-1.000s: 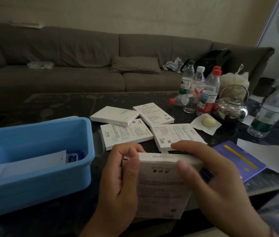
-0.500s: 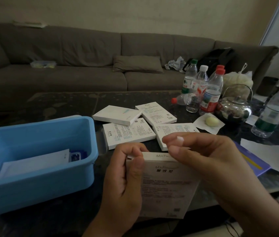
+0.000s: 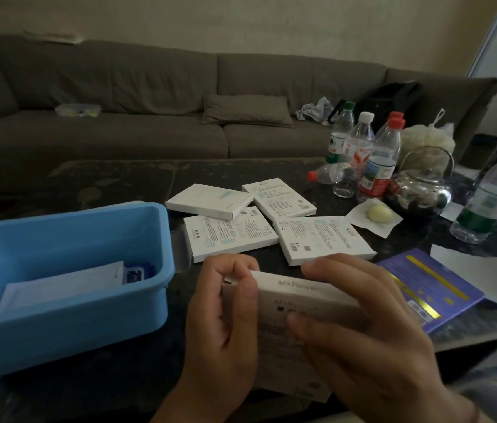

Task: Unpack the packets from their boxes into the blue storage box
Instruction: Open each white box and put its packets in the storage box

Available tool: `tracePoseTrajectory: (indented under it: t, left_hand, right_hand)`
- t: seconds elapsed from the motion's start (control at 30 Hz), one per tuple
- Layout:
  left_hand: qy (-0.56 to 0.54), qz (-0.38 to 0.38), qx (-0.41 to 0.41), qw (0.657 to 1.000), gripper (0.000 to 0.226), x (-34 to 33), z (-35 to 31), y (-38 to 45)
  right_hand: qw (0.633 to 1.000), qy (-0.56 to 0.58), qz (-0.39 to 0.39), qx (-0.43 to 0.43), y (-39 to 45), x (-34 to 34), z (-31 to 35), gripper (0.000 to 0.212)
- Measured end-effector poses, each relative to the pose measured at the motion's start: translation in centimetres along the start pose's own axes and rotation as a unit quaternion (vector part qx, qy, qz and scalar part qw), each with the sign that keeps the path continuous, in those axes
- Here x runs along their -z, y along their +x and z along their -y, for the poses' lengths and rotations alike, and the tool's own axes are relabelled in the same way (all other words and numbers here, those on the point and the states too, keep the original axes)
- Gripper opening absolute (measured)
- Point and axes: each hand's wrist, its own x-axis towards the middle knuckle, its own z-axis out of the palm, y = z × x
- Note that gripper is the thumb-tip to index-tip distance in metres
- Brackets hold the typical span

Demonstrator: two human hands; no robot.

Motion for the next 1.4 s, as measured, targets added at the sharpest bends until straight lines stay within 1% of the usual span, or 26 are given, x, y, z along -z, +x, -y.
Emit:
tracePoseTrajectory:
  t: [0.1, 0.17, 0.23, 0.37, 0.43, 0.5, 0.57, 0.63, 0.67, 0.7, 0.73, 0.8, 0.87, 0.9, 0.93, 0.97, 1.0, 1.03, 1.07, 1.13, 1.17, 1.2, 1.23, 1.3, 1.37, 1.4]
  left_hand:
    - [-0.046, 0.003, 0.036, 0.998, 0.008, 0.0, -0.4, -0.1]
    - [-0.063, 0.003, 0.065, 0.996, 0.026, -0.1, -0.4, -0.2]
    - [-0.050, -0.005, 0.081, 0.995, 0.040, -0.2, -0.2, -0.3]
    - [-0.020, -0.005, 0.073, 0.997, 0.046, -0.4, -0.1, -0.3]
    - [-0.013, 0.000, 0.071, 0.997, 0.047, -0.4, 0.0, -0.3]
    - [0.005, 0.018, 0.055, 0.998, 0.048, -0.3, 0.1, -0.1]
    - [0.024, 0.044, 0.034, 0.998, 0.050, 0.1, 0.2, 0.1]
    - [0.037, 0.075, 0.014, 0.996, 0.052, 0.5, 0.4, 0.3]
    - [0.046, 0.092, 0.001, 0.995, 0.055, 0.6, 0.5, 0.4]
    - [0.063, 0.104, -0.018, 0.992, 0.058, 0.8, 0.7, 0.4]
    - [0.085, 0.111, -0.040, 0.989, 0.062, 0.9, 0.9, 0.5]
    - [0.109, 0.114, -0.077, 0.984, 0.068, 1.1, 1.4, 0.5]
    - [0.103, 0.112, -0.086, 0.985, 0.073, 1.2, 1.8, 0.4]
    - [0.096, 0.109, -0.087, 0.986, 0.074, 1.2, 2.1, 0.3]
    - [0.088, 0.105, -0.084, 0.987, 0.075, 1.3, 2.2, 0.2]
    - [0.073, 0.106, -0.076, 0.989, 0.075, 1.3, 2.2, 0.2]
    - [0.052, 0.111, -0.067, 0.990, 0.075, 1.2, 1.9, 0.4]
    - [0.032, 0.117, -0.069, 0.990, 0.076, 1.1, 1.6, 0.7]
    - [0.025, 0.116, -0.080, 0.990, 0.077, 1.0, 1.3, 1.1]
    - [0.061, 0.085, -0.102, 0.989, 0.076, 0.5, 1.0, 2.1]
    - [0.071, 0.063, -0.082, 0.992, 0.075, 0.2, 1.1, 2.6]
    - [0.070, 0.050, -0.046, 0.995, 0.072, -0.1, 1.3, 3.1]
    - [0.089, 0.050, -0.014, 0.995, 0.068, -0.5, 1.5, 3.6]
    - [0.187, 0.093, 0.028, 0.978, 0.062, -1.7, 2.5, 4.4]
    - [0.298, 0.170, 0.059, 0.938, 0.062, -3.6, 3.9, 5.2]
    - [0.340, 0.214, 0.077, 0.912, 0.064, -4.8, 4.6, 5.6]
  right_hand:
    - [0.999, -0.012, -0.006, 0.037, -0.6, -0.2, -0.6, 0.012]
    - [0.999, -0.008, 0.004, 0.054, -0.7, -0.2, -0.8, 0.013]
    - [0.998, -0.004, 0.020, 0.063, -0.7, 0.0, -1.1, 0.011]
    - [0.995, -0.002, 0.060, 0.077, -0.8, 0.2, -1.6, 0.017]
    - [0.994, -0.001, 0.082, 0.073, -0.9, 0.4, -1.7, 0.016]
    - [0.993, -0.003, 0.104, 0.062, -0.9, 0.7, -1.8, 0.010]
    - [0.992, 0.014, 0.114, 0.057, -0.9, 1.0, -1.9, 0.017]
    - [0.995, 0.079, 0.063, 0.017, -1.0, 1.1, -2.0, 0.012]
    - [0.993, 0.109, 0.026, -0.030, -1.2, 1.0, -2.0, 0.014]
    - [0.988, 0.128, -0.004, -0.090, -1.2, 0.8, -1.9, 0.029]
    - [0.976, 0.152, -0.013, -0.158, -1.2, 0.5, -1.8, 0.044]
    - [0.937, 0.202, 0.014, -0.283, -1.2, 0.2, -1.4, 0.063]
    - [0.881, 0.288, 0.082, -0.366, -1.4, 0.0, -1.3, 0.070]
    - [0.857, 0.333, 0.112, -0.378, -1.6, 0.1, -1.3, 0.070]
    - [0.849, 0.356, 0.135, -0.366, -1.8, 0.1, -1.4, 0.067]
    - [0.851, 0.363, 0.146, -0.350, -2.0, 0.2, -1.6, 0.065]
    - [0.857, 0.370, 0.139, -0.332, -2.2, 0.4, -1.8, 0.062]
    - [0.867, 0.374, 0.108, -0.311, -2.2, 0.9, -1.9, 0.056]
    - [0.882, 0.370, 0.056, -0.286, -2.3, 1.5, -2.3, 0.047]
    - [0.923, 0.299, -0.043, -0.239, -2.6, 3.1, -3.9, 0.029]
    - [0.948, 0.224, -0.063, -0.218, -2.9, 4.1, -5.1, 0.029]
    - [0.969, 0.139, -0.059, -0.194, -3.2, 5.0, -6.5, 0.033]
    - [0.982, 0.059, -0.037, -0.174, -3.7, 5.7, -8.1, 0.036]
    - [0.982, -0.085, 0.028, -0.166, -5.5, 6.6, -11.0, 0.038]
    - [0.962, -0.177, 0.105, -0.177, -7.2, 7.0, -13.3, 0.043]
    - [0.951, -0.199, 0.152, -0.184, -8.0, 7.2, -14.1, 0.051]
